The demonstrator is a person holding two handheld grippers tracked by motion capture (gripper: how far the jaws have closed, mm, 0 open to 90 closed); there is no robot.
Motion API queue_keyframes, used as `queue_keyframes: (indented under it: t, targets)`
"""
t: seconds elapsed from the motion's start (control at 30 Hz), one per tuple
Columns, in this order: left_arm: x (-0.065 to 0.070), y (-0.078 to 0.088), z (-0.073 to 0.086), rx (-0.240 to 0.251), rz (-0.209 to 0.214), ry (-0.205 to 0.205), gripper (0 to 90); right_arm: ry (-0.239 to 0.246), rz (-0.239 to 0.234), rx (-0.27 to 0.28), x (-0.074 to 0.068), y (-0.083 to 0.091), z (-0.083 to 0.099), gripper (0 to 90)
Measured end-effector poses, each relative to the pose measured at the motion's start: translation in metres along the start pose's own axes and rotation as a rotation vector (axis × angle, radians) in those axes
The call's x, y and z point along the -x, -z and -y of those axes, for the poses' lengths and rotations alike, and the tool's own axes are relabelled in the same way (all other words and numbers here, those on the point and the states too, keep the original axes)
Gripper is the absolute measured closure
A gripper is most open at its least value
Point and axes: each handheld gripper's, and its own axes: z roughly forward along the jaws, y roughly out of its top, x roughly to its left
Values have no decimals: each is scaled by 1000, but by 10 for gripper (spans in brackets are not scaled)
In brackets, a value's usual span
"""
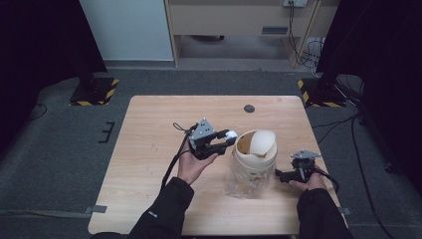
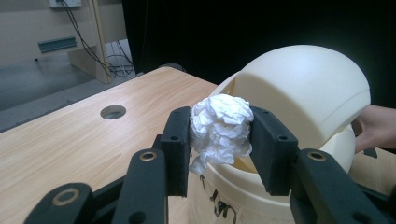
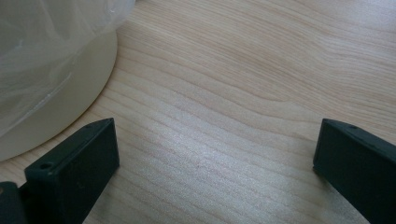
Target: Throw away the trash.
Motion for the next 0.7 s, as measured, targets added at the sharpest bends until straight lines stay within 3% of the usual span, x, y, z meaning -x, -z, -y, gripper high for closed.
queue_keyframes:
  t: [0.7]
  targets:
    - [5,-23,7,-34,27,-2,603,4,-1,-1,0,0,0,5]
